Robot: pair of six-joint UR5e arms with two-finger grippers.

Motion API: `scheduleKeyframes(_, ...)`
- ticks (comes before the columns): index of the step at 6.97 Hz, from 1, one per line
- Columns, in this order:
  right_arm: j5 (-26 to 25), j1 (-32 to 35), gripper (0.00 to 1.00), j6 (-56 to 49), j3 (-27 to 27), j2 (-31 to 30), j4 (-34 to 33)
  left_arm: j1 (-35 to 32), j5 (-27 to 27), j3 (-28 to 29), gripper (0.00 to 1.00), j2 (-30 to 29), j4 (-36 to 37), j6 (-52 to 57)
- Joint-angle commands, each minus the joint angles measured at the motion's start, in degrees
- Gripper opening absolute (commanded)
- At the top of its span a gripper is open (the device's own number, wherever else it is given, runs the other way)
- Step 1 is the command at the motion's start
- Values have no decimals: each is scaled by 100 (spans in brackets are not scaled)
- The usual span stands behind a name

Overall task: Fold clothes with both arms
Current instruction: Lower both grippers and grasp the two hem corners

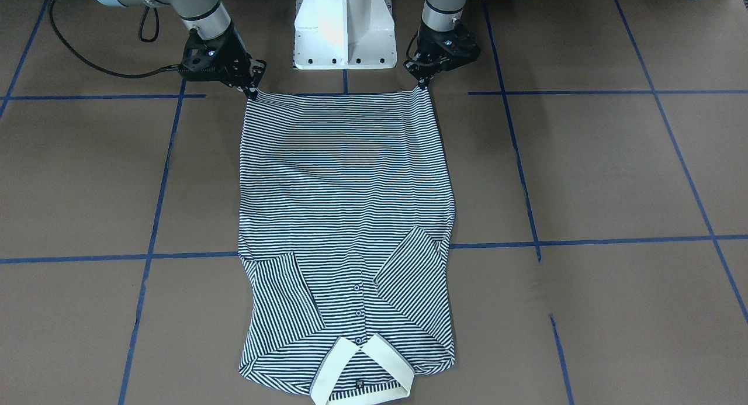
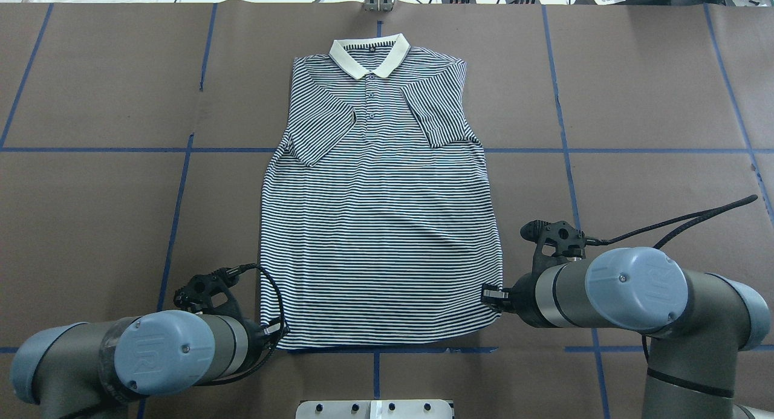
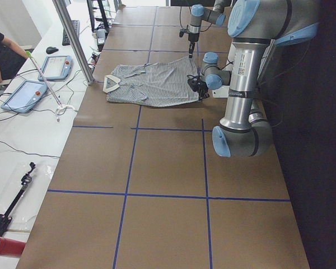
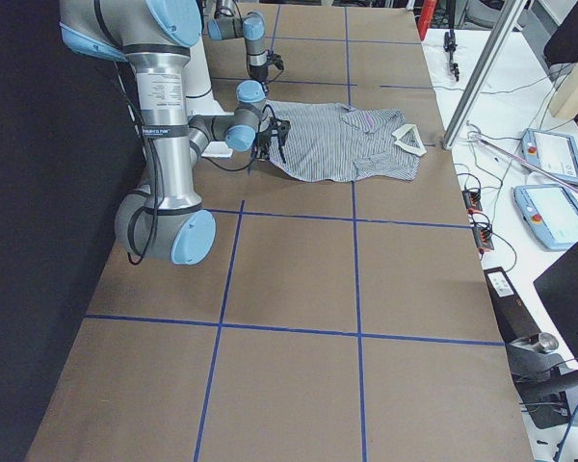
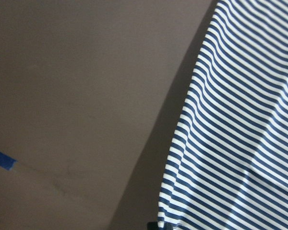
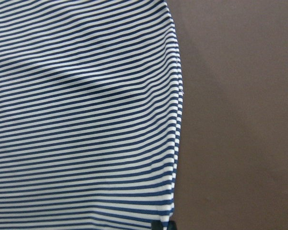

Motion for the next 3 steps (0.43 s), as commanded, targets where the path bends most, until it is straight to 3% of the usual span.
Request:
scheduleKeyframes(1,589,-70,0,9,270,-71,-7,145,-5,-591,0,128,467,249)
scheduleKeyframes(3,1398,-193,0,44,638,-307,-16,724,-31,-1671,0,435,1338,337)
